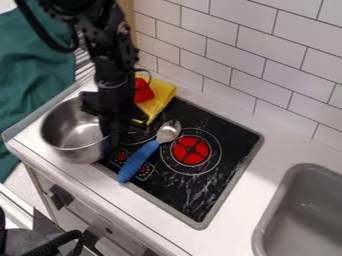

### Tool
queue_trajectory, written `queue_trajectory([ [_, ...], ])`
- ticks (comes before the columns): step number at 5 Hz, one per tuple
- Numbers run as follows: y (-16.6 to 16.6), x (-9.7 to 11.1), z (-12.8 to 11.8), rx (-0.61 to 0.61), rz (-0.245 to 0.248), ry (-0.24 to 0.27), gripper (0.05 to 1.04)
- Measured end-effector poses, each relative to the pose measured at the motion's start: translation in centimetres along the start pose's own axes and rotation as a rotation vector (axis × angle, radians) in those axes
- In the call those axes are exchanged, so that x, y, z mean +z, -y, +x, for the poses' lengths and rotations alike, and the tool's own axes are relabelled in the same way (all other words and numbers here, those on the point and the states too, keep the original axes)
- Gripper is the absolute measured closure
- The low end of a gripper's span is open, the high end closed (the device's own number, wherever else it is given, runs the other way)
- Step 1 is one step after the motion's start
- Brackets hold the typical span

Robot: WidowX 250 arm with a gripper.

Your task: Move the silver pan to the left side of the stove

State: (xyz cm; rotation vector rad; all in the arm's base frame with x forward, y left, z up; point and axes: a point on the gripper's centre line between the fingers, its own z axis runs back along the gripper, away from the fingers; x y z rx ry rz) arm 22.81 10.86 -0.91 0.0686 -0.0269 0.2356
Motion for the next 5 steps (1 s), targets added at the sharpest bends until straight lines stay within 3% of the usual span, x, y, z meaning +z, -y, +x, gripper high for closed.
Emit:
queue_trajectory([
  [1,-0.1,-0.1,-0.3,0.02,-0.014,-0.007,1.015],
  [2,0.4,1.1,-0.4,0.012,-0.002,-0.02,0.88],
  [3,0.9,3.3,1.2,-0.023,0.027,0.041,0.631],
  [4,2.0,4.8,2.1,-0.053,0.029,0.07,0.316],
  [5,3.9,6.1,2.8,-0.096,0.013,0.083,0.077],
])
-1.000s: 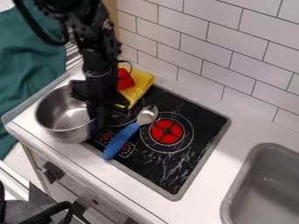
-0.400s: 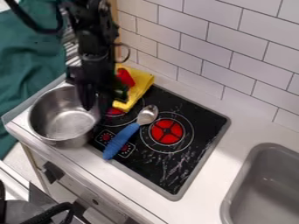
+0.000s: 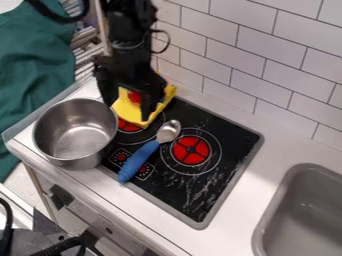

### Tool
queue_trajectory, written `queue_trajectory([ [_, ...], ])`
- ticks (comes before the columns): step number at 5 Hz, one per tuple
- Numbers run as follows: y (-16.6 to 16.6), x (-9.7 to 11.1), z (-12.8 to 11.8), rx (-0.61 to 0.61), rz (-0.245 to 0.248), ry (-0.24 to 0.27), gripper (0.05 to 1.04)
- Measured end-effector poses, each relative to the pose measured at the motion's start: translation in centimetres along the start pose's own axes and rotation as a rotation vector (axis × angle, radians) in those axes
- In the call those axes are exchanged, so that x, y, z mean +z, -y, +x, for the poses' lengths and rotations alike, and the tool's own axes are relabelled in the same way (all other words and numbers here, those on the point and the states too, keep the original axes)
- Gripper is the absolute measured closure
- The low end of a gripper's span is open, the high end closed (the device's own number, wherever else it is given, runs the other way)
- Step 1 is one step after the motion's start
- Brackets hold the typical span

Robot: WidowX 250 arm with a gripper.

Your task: Move the silver pan to the left side of the stove

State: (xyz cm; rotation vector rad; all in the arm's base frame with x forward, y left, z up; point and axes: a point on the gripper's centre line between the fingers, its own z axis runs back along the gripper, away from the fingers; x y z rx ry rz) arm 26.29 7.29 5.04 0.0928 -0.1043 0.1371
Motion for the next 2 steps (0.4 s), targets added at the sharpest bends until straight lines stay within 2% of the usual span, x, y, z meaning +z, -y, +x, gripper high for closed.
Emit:
queue_trajectory([
  [2,2.36,0.38,0.49,-0.056,-0.051,0.003,0.076],
])
